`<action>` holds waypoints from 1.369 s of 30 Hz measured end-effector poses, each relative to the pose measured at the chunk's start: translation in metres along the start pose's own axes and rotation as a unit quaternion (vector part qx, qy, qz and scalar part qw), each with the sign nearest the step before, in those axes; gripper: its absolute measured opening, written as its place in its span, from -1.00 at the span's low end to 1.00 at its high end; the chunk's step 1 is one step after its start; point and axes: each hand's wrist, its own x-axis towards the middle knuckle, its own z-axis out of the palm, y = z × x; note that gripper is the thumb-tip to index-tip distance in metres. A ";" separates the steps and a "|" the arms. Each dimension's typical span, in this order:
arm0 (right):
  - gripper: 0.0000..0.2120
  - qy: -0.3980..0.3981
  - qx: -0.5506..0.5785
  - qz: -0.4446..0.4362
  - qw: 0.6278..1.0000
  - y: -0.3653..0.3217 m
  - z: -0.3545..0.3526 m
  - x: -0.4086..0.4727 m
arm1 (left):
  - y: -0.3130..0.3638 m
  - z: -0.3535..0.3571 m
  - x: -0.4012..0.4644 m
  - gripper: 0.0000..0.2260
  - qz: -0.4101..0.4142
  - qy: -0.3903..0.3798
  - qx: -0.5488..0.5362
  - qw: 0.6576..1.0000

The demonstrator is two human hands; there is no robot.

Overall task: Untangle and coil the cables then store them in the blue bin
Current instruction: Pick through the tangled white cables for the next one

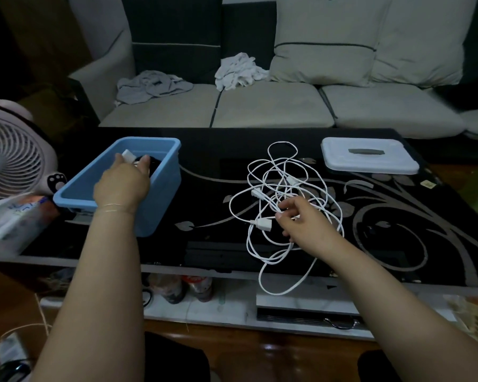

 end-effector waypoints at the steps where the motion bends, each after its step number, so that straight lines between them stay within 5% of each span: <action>1: -0.86 -0.001 -0.015 -0.005 1.000 0.001 -0.001 -0.001 | 0.001 0.000 -0.003 -0.35 0.007 -0.001 0.010 1.000; 6: -0.91 0.017 -0.104 -0.023 0.994 0.005 -0.018 -0.005 | 0.009 0.010 -0.025 -0.48 0.076 0.121 0.045 0.989; 10: -0.83 0.021 -0.189 -0.006 0.982 0.020 -0.028 0.003 | 0.048 0.020 -0.058 -0.69 0.245 0.193 0.023 0.950; 16: -0.74 -0.012 -0.247 0.028 0.969 0.034 -0.023 0.004 | 0.090 0.076 -0.102 -0.67 0.314 -0.112 -0.017 0.943; 20: -0.47 -0.026 -0.320 0.055 0.945 0.030 -0.014 -0.006 | 0.095 0.095 -0.104 -0.66 0.291 -0.223 -0.054 0.929; 23: -0.56 -0.004 -0.354 0.027 0.935 0.029 -0.006 -0.013 | 0.101 0.101 -0.109 -0.61 0.241 -0.301 -0.130 0.913; 28: -0.83 0.045 -0.229 0.061 0.970 0.028 -0.014 -0.008 | 0.102 0.103 -0.111 -0.33 0.257 -0.302 -0.083 0.914; 31: -0.88 0.062 -0.003 0.023 0.998 0.021 -0.022 -0.006 | 0.101 0.106 -0.113 -0.21 0.291 -0.202 -0.047 0.934; 37: -0.87 0.015 0.212 -0.081 0.974 -0.010 -0.043 -0.024 | 0.109 0.103 -0.112 -0.65 0.383 -0.057 -0.081 0.919; 41: -0.84 0.073 0.237 -0.095 0.964 -0.016 -0.056 -0.027 | 0.115 0.090 -0.116 -0.81 0.381 -0.060 -0.145 0.911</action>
